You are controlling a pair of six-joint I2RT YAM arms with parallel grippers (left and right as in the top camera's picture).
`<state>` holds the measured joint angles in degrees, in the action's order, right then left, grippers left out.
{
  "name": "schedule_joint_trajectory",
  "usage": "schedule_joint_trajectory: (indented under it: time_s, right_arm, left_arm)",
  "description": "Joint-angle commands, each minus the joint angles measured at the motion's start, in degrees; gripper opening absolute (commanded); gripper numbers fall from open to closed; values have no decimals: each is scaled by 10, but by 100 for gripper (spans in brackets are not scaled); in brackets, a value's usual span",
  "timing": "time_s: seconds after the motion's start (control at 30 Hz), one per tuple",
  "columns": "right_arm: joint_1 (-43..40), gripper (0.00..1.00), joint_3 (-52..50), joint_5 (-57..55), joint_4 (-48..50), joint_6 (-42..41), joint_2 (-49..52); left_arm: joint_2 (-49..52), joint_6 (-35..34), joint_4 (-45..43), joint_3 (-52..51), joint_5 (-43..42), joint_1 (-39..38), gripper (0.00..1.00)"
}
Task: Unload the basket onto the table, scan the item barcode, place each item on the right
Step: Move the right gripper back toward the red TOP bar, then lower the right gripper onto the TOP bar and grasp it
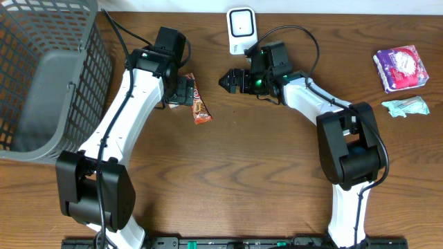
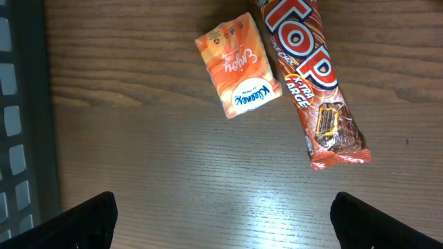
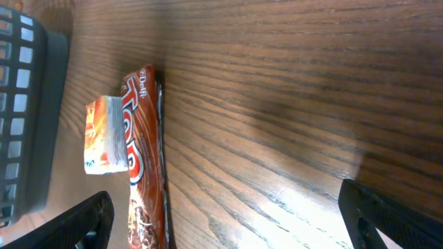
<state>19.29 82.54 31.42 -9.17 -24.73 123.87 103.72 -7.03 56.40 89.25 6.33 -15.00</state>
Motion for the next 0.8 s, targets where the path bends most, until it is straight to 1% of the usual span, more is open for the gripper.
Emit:
schedule_joint_trajectory:
  time_s: [0.0, 0.13, 0.27, 0.37, 0.57, 0.63, 0.67, 0.7, 0.77]
  right_arm:
    - [0, 99, 2, -16, -1, 8, -19]
    - [-1, 99, 2, -9, 2, 8, -19]
    - [1, 99, 2, -4, 5, 8, -19]
    - [1, 97, 2, -4, 4, 8, -19]
    - [3, 96, 2, -5, 6, 8, -19]
    - [5, 95, 2, -5, 6, 8, -19]
    - [9, 91, 2, -5, 6, 8, -19]
    - [12, 90, 2, -5, 7, 8, -19]
    - [18, 84, 2, -5, 13, 11, -19]
  left_arm:
    - [2, 4, 1, 0, 0, 2, 98]
    - [2, 3, 1, 0, 0, 2, 98]
    - [2, 3, -34, 0, 0, 1, 98]
    - [2, 3, -41, 0, -1, 1, 98]
    - [2, 7, -28, 0, 38, 23, 98]
    - [2, -22, -30, 0, 38, 44, 98]
    - [3, -62, -33, 0, 38, 67, 98]
    - [3, -78, -33, 0, 35, 79, 98]
    - [3, -87, -32, 0, 18, 100, 98]
